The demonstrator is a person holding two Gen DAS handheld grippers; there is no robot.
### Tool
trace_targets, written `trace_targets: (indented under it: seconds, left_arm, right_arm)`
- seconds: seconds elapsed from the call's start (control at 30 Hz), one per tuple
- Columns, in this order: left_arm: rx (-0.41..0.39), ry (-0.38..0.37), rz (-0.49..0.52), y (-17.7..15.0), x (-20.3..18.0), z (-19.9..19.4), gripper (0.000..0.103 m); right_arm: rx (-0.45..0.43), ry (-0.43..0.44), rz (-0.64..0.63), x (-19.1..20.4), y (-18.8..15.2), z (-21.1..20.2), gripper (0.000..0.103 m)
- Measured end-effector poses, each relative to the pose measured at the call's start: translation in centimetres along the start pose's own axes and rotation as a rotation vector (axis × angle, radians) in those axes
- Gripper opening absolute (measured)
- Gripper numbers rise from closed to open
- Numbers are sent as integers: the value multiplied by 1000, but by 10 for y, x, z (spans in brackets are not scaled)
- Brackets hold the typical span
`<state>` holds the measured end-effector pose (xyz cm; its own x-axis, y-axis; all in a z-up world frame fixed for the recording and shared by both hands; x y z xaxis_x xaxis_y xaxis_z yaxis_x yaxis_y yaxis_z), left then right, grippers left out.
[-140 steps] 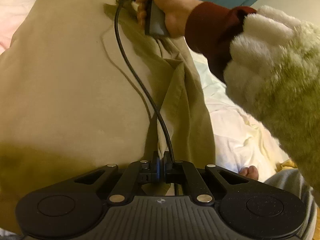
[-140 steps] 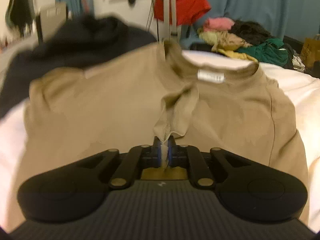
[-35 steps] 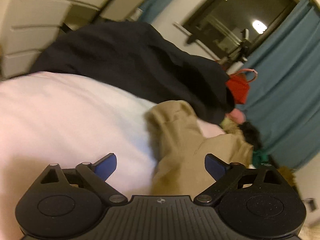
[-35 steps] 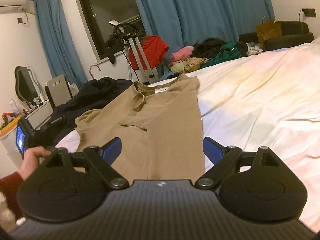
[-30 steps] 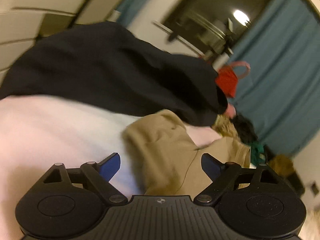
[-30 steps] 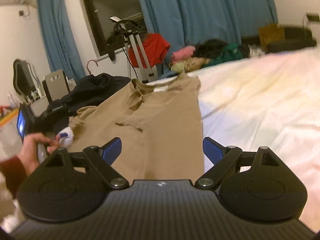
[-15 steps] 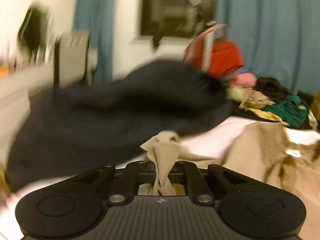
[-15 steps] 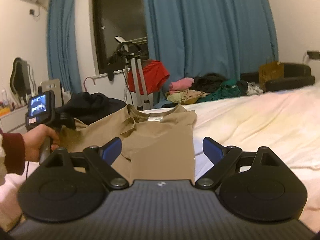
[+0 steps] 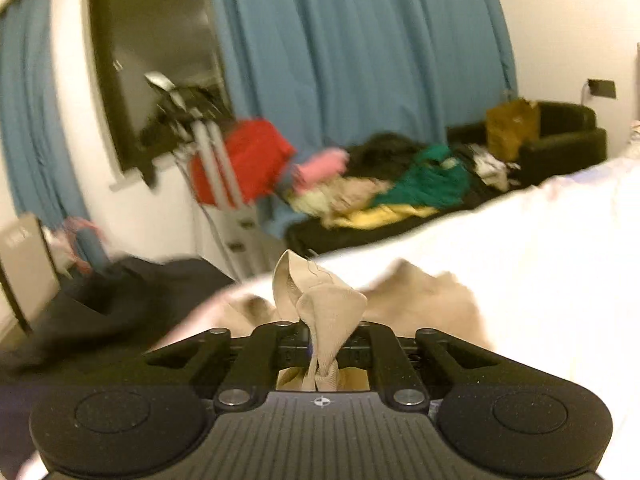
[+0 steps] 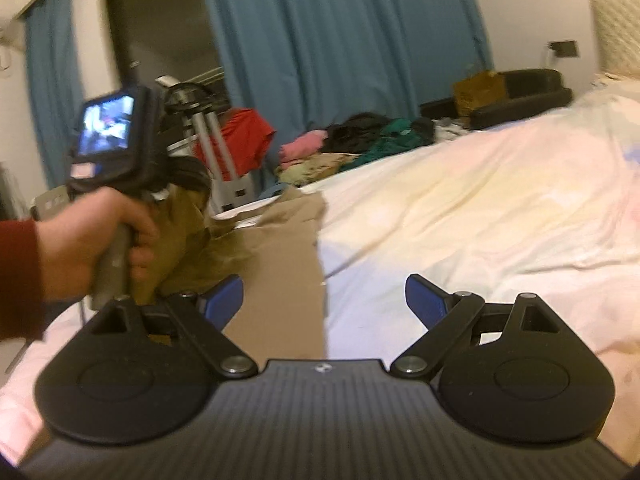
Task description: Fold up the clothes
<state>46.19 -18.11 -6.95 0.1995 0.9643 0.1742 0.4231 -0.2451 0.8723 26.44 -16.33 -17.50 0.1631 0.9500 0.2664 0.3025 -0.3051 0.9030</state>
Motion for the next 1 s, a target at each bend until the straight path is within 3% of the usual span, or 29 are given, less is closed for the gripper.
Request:
trace_targets:
  seconds: [0.03, 0.07, 0.13, 0.27, 0.37, 0.47, 0.67, 0.83, 1.0]
  left_arm:
    - [26, -30, -13, -7, -12, 10, 27]
    - [47, -47, -19, -12, -21, 15, 48]
    - [53, -62, -24, -21, -26, 10, 63]
    - [54, -135, -55, -35, -19, -25, 68]
    - [52, -149, -113, -51, 2, -88, 71]
    - [44, -112, -178, -78, 36, -154, 73]
    - [43, -49, -306, -137, 99, -274, 74]
    - [64, -21, -393, -165, 146, -324, 74]
    - [15, -28, -498, -168, 188, -353, 74]
  right_arm:
    - [-2, -11, 9, -4, -1, 1, 89]
    - [-3, -19, 13, -8, -3, 1, 89]
    - [0, -32, 13, -15, -7, 4, 89]
    - [9, -21, 38, -18, -10, 11, 89]
    - [-6, -2, 7, -11, -10, 12, 89]
    - [-27, 24, -27, 0, -10, 6, 89]
    - [93, 206, -101, 51, -30, -24, 89]
    - [203, 365, -163, 95, -49, -52, 89]
    - [307, 523, -231, 141, -70, -84, 89]
Point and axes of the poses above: each gripper's, at about its wrist camera, not at the fingertips, and z roughly the way its jaws point, x to its left, y to its top, the point moved 9 cm from there along z, roughly the way its jaws point, and after that the axes turned 4 degrees about -z, right-handed, at the moved point
